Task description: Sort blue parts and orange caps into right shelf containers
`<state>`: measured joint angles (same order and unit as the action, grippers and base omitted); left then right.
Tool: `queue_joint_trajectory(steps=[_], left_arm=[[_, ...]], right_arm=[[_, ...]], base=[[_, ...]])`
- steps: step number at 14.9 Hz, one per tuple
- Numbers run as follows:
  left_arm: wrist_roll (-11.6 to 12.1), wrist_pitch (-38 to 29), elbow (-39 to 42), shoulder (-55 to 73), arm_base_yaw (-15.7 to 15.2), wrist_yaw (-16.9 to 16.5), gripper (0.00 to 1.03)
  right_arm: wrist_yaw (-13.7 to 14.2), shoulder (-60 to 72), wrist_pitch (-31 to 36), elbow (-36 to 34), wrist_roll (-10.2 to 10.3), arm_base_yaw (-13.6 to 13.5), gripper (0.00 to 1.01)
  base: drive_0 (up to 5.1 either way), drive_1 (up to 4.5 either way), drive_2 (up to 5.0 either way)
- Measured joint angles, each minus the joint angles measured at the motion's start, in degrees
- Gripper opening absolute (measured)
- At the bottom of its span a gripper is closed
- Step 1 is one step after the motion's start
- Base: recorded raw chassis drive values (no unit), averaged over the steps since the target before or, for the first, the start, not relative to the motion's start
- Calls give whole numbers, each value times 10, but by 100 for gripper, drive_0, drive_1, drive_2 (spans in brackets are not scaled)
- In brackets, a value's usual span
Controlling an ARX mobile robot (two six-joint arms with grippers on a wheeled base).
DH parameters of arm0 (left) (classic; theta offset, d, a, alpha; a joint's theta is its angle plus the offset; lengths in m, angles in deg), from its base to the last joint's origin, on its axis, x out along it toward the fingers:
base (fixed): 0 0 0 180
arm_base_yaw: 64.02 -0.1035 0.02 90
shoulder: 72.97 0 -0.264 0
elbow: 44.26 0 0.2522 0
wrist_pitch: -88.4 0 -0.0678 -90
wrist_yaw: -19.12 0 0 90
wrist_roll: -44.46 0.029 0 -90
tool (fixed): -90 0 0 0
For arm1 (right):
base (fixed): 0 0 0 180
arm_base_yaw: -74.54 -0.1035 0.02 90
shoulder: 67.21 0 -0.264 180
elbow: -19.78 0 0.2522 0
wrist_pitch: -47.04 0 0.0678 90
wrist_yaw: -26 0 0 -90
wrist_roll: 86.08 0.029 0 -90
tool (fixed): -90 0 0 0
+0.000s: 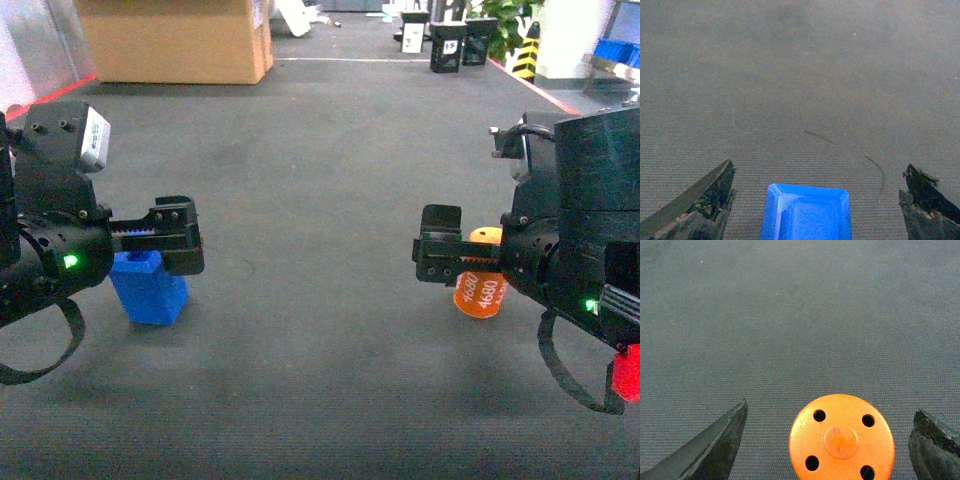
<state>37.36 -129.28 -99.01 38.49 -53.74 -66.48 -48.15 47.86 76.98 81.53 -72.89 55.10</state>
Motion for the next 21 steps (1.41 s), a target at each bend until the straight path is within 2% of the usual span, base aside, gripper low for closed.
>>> queue_joint_trajectory(steps=[7,11,13,14,18,19,20,21], left_arm=[[0,-3,-7,44,-4,-5,98],[3,-1,-20,80,-8,4,98],[13,-4,-31,103,-10,21,98],[12,-6,-33,105,-10,22,93],[12,-10,-33,106,-11,25,64],[12,-20,-28,106,-11,24,47],[12,-48,2,93,-11,29,44],[12,-61,17,78,-11,31,44]], right_arm=[[-3,26,5,1,6,0,98],[-3,53,5,1,8,0,98],[17,69,21,6,4,-1,98],[28,75,27,6,-2,-1,80],[31,77,49,6,-29,-1,50],[35,77,68,2,-40,-1,45],[43,66,103,-27,-58,0,45],[45,51,117,-43,-61,0,45]], base=[[0,0,0],[0,0,0],[0,0,0],[0,0,0],[0,0,0],[0,0,0],[0,0,0],[0,0,0]])
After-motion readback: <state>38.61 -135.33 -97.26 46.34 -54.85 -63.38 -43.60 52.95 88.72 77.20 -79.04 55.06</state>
